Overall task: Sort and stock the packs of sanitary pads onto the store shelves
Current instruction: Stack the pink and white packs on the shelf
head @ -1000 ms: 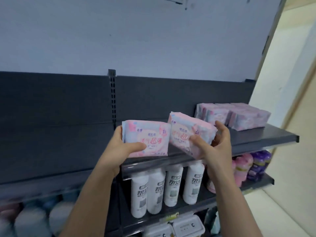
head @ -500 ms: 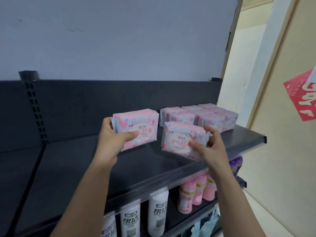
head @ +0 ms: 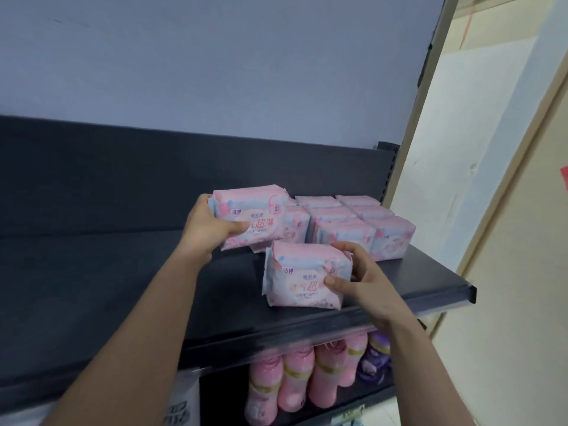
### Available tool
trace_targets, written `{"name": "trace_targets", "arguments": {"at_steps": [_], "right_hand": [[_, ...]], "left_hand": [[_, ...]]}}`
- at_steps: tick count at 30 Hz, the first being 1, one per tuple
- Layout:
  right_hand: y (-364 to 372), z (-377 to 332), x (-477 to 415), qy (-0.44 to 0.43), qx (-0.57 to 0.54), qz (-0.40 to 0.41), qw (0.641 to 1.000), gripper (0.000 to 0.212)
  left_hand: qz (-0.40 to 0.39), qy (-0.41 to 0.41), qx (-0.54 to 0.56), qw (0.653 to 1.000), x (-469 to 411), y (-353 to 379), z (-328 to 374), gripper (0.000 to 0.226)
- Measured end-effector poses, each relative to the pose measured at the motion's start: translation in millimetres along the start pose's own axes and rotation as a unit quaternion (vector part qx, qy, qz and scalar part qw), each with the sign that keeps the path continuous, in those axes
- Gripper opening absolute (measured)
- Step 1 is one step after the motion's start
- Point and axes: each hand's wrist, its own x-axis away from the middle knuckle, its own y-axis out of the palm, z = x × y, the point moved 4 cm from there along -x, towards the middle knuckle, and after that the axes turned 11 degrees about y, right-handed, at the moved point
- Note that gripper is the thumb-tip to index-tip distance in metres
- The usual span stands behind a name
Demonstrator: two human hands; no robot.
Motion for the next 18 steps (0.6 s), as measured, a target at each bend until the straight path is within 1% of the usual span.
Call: {"name": "trace_targets", "arguments": {"at_steps": [2,4,7,8,10,13,14,18], "right_hand": [[-12.4,1.8,-6.6,0.003,-0.001,-0.048,0.999,0.052],[-19.0,2.1,-13.3,0.0,0.015,-0.074,0.997,0.053],[-22.2,2.6,-20.1,-0.011,0.016,-0.096,0.995,0.051],[-22.9,3.5,-22.2,-0.014,0.017,-0.099,0.995,0.05],[-24.9,3.8,-25.7,-0.018,0.032,-0.103,0.994,0.048],[-29.3,1.6,-30.6,-0.03,0.072,-0.097,0.992,0.047],[-30.6,1.2,-32.4,-0.033,0.082,-0.094,0.992,0.046],[-29.9,-1.5,-38.4,-0.05,0.099,-0.094,0.989,0.045]], "left_hand": [[0.003,-0.009,-0.007,1.0,1.3,17.2,-1.5,0.049],[-0.002,-0.017,-0.003,1.0,2.8,28.4,-5.6,0.049],[-0.06,-0.03,-0.038,0.997,5.7,46.6,-12.3,0.051],[-0.082,-0.034,-0.068,0.994,7.9,53.3,-14.8,0.05],[-0.093,-0.032,-0.119,0.988,12.2,65.2,-21.4,0.044],[-0.083,-0.025,-0.12,0.989,14.1,73.1,-29.1,0.035],[-0.091,-0.028,-0.117,0.989,14.3,72.9,-28.9,0.034],[-0.175,-0.066,-0.127,0.974,15.1,66.3,-22.6,0.037]]}}
